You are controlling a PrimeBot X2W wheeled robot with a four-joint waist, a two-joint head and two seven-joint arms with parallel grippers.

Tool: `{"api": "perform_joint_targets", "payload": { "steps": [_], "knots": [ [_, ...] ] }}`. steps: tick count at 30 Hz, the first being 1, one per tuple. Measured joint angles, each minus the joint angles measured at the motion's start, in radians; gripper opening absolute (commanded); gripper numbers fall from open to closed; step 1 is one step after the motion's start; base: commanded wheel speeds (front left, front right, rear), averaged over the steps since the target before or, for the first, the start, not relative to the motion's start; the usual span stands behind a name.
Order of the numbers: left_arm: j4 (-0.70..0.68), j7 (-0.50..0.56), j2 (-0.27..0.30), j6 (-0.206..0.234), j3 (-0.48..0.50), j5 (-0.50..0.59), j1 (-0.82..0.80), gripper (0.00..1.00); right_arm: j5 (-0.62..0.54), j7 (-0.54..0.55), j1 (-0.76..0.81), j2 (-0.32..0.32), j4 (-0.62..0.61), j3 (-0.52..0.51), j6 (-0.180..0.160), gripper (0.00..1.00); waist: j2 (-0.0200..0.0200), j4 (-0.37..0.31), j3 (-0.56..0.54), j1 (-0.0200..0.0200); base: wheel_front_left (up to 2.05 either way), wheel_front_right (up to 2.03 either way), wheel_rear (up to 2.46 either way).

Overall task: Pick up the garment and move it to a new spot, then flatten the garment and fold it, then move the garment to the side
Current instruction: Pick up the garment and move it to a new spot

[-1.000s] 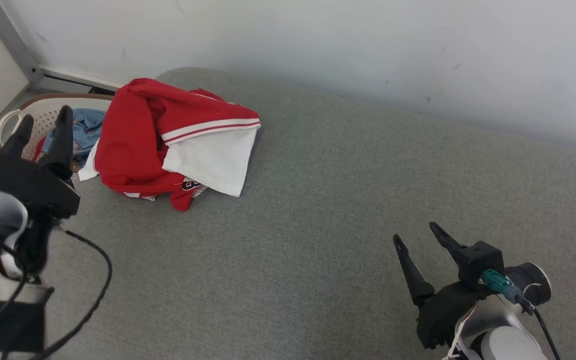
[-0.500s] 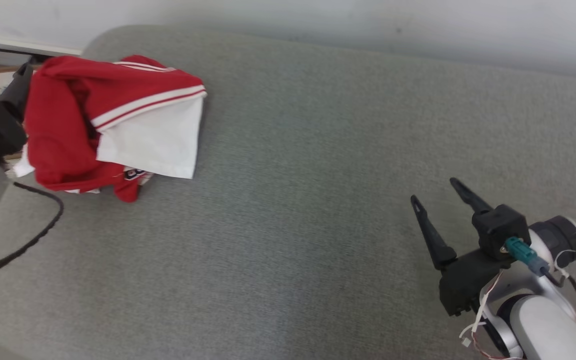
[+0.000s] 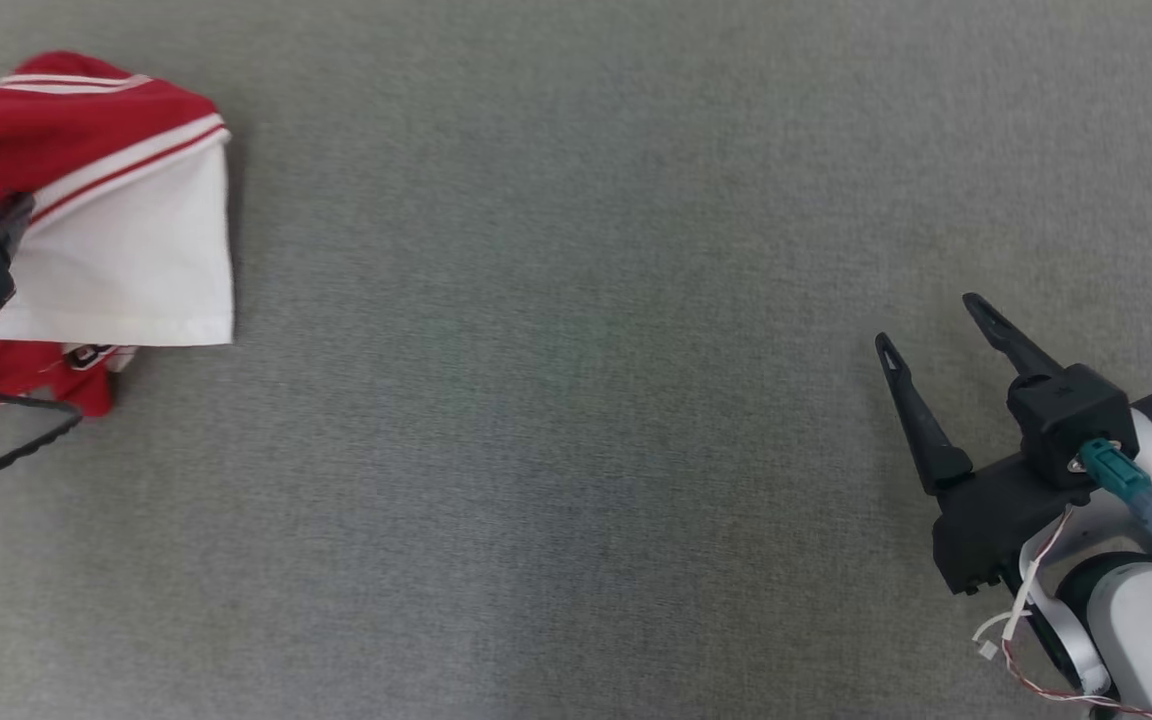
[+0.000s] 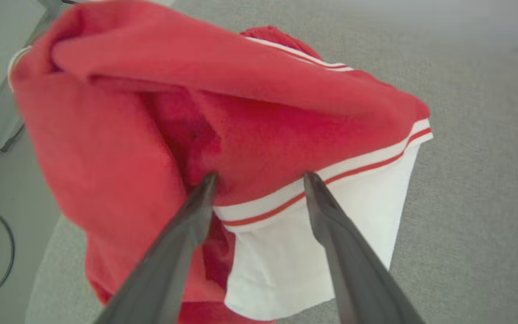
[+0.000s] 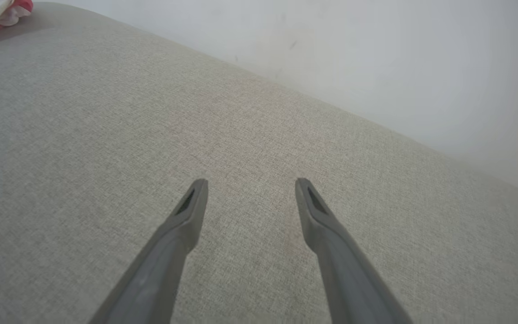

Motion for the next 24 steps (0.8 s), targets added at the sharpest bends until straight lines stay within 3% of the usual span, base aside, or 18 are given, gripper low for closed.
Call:
{"api": "perform_joint_targets", "payload": {
  "steps": [4,5,6,14,19,24],
  "knots": [
    [0.035,0.002,0.011,-0.003,-0.037,0.047,-0.031,1.0,0.0,0.012,0.0,-0.011,-0.031,-0.013,-0.001,1.0,-0.0001,-0.025,0.043,-0.0001,0.0,0.0,0.0],
    [0.044,0.002,0.011,-0.006,-0.042,0.048,-0.041,0.25,0.0,0.013,0.0,-0.014,-0.035,-0.018,-0.004,1.0,0.0,-0.03,0.053,-0.0001,0.0,0.0,0.0],
    [0.046,-0.007,0.01,-0.007,-0.049,0.049,-0.048,0.0,0.0,0.016,0.0,-0.015,-0.042,-0.023,-0.008,1.0,0.0,-0.035,0.063,-0.0001,0.0,0.0,0.0],
    [0.107,-0.046,-0.028,-0.007,-0.076,0.051,-0.119,0.0,0.0,0.029,0.0,-0.033,-0.059,-0.054,-0.014,1.0,0.0001,-0.04,0.125,0.0,0.0,0.0,0.0],
    [0.114,-0.101,-0.04,-0.008,-0.08,0.048,-0.159,0.0,0.0,0.029,-0.002,-0.032,-0.055,-0.053,-0.016,1.0,-0.0001,-0.025,0.127,-0.0002,0.0,0.0,0.0],
    [0.106,-0.181,-0.087,-0.008,-0.083,0.025,-0.215,0.0,0.001,0.027,-0.008,-0.02,-0.024,-0.052,-0.016,1.0,-0.0001,-0.015,0.111,-0.0002,0.0,0.0,0.0]
  ]
}}
